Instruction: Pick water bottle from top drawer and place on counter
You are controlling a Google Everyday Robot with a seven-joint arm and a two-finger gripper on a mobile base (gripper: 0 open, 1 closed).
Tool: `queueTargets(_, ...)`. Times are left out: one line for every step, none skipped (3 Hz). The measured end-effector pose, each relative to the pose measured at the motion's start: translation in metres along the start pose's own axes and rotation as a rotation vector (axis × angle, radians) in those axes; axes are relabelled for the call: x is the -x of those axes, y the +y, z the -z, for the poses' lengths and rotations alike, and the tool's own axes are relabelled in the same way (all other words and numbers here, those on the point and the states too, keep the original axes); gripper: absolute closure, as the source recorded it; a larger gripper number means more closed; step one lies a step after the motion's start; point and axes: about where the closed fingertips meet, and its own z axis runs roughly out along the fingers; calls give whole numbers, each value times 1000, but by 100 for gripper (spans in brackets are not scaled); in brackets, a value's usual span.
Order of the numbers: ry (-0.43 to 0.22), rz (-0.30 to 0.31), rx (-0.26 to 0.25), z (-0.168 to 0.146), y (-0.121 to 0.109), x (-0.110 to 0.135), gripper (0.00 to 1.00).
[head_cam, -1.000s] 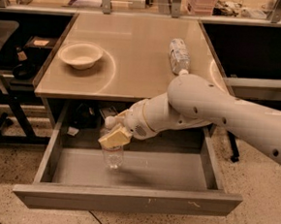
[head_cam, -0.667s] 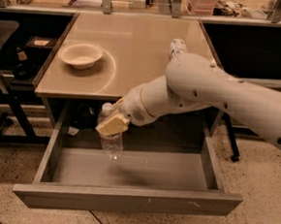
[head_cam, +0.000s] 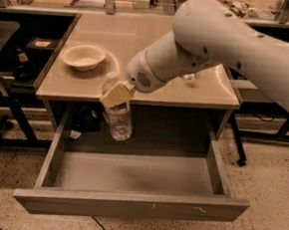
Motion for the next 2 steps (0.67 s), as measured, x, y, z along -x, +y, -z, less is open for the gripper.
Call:
queueTargets(11,-8,-34,30,-16,22,100)
queueTargets(30,1,-72,61,-29,43,100)
